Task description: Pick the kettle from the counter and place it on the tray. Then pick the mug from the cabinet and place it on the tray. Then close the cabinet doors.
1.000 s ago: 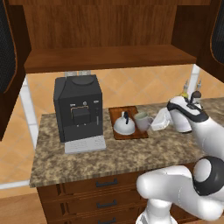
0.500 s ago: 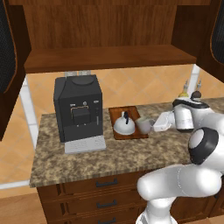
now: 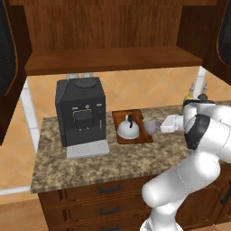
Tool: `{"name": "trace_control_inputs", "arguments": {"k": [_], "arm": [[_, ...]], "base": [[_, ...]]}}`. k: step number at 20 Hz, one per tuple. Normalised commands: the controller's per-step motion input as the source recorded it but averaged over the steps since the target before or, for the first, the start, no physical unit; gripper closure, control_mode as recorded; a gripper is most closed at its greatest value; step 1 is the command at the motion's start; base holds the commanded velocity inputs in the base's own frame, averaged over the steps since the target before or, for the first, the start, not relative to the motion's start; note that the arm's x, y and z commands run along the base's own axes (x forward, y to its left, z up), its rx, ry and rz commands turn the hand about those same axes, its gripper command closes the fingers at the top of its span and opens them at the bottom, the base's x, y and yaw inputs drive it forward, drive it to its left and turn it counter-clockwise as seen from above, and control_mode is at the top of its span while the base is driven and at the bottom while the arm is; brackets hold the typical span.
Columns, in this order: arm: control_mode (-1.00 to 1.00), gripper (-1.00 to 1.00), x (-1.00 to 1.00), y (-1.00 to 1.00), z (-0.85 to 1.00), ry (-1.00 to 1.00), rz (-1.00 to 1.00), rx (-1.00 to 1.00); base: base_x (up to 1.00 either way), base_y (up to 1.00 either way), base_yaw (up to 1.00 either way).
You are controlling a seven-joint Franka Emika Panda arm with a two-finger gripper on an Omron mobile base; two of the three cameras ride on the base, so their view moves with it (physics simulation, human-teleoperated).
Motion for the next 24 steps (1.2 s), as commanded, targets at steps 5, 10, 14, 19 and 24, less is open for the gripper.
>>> {"name": "trace_control_inputs", "arguments": {"k": [5, 10, 14, 19, 24], "arm": [[-1.00, 1.00, 0.33, 0.00, -0.22, 0.00, 0.00, 0.14], [-1.00, 1.00, 0.36, 0.00, -0.36, -0.01, 0.00, 0.05], [-1.00, 1.00, 0.34, 0.00, -0.35, -0.07, 0.00, 0.00], [-1.00, 1.00, 0.30, 0.00, -0.36, -0.08, 0.00, 0.00], [-1.00, 1.00, 0.23, 0.03, -0.16, -0.01, 0.00, 0.00]], "base": [[0.00, 0.00, 0.00], [0.00, 0.00, 0.00], [0.00, 0.00, 0.00], [0.00, 0.00, 0.00], [0.00, 0.00, 0.00]]}}
